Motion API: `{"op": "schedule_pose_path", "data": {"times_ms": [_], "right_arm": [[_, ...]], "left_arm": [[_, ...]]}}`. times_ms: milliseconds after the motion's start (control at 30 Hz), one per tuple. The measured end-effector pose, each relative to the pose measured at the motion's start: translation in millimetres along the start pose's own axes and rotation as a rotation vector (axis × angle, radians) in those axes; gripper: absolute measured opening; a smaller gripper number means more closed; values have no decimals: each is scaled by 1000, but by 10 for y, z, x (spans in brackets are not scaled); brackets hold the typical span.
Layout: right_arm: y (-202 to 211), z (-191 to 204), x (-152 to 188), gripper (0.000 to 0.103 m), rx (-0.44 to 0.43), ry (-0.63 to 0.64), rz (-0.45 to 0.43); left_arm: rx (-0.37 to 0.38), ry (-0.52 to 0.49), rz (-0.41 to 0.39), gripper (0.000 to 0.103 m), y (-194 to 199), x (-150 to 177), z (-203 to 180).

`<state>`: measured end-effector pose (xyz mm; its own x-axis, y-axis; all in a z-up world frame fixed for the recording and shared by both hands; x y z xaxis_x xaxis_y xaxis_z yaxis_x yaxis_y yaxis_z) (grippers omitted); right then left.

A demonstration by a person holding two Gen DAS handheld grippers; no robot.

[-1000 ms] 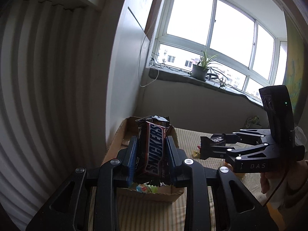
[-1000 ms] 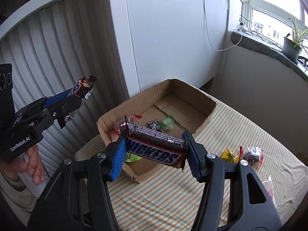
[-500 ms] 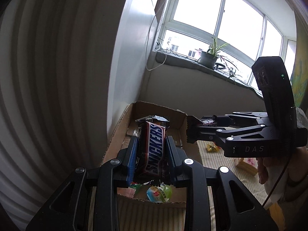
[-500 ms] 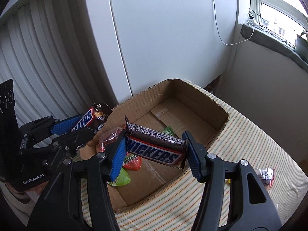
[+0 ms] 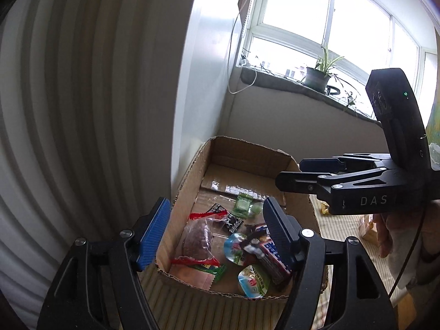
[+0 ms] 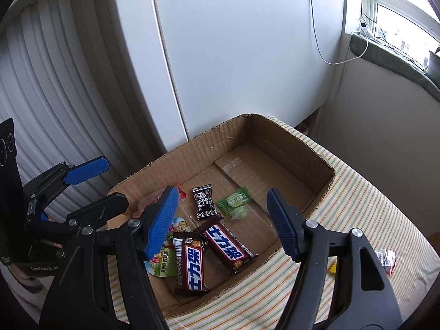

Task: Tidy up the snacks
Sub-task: 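Carry both Snickers bars into the cardboard box and open both tools, then move both tools back over the remaining snacks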

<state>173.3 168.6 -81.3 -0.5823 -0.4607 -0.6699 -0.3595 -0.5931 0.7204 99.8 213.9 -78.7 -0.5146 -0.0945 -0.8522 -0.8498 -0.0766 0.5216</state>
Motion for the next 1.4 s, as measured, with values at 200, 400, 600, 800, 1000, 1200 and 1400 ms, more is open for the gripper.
{"op": "schedule_pose_path", "data": {"times_ms": [200,400,600,800,1000,1200,1400], "right_arm": [[151,162,-13,70,-3,30,-18],[265,219,-6,70,-8,37,-32],[356,106,60,70,-14,15,-43],[517,-248,185,70,-14,-49,-68],[876,-871,390,71,14,-143,-117],[1390,-1657,738,78,78,-262,-177],[1977,-2317,1147,78,167,-361,-249]], "left_arm": [[-7,5,-28,70,157,-61,14],[-22,3,-48,70,312,-78,31],[-33,-11,-50,71,353,-115,-39],[-21,-60,-39,71,305,-165,-326],[25,-131,-20,71,216,-244,-864],[80,-234,-11,71,168,-327,-1576],[149,-335,-8,71,182,-330,-2325]]}}
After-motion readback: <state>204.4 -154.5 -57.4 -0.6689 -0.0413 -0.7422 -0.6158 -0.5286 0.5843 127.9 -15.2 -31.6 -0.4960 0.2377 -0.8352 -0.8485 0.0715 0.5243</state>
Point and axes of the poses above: each gripper's, at about its wrist camera, not at the fingertips, and y roughly against the way its jaws point, z to its left, x to its underside, the point moved 8 cm from there along -y, roughly the way its jaws point, and after that the axes turned 10 degrees about -y, right-handed, at the moved point
